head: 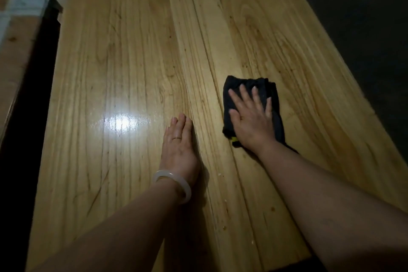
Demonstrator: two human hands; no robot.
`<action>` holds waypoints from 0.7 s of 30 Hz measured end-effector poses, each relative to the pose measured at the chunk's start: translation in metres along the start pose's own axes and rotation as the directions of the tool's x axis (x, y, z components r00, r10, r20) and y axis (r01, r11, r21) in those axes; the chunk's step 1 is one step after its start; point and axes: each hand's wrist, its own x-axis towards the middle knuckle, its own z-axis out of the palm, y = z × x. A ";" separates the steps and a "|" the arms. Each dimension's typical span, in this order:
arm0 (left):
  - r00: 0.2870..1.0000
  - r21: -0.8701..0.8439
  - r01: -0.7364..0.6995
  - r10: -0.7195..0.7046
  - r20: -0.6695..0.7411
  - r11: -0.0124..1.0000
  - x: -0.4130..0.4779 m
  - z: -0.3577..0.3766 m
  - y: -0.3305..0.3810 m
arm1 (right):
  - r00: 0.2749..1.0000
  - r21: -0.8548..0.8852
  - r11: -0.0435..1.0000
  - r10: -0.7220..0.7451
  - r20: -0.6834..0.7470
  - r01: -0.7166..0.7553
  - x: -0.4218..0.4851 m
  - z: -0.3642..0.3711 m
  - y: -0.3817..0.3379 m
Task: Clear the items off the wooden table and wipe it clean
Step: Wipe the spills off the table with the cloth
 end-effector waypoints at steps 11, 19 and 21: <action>0.999 0.053 -0.013 0.015 -0.041 0.999 0.003 0.004 0.001 | 0.913 0.371 0.840 -0.404 -0.060 0.396 -0.083 0.018 0.006; 0.999 0.073 0.008 -0.004 -0.054 0.997 0.004 0.004 0.000 | 0.980 0.344 0.918 -0.170 -0.104 0.195 -0.072 -0.025 0.129; 0.998 0.092 0.002 0.003 -0.060 0.996 0.005 0.005 0.001 | 0.989 0.359 0.929 -0.042 -0.140 0.090 -0.079 -0.032 0.159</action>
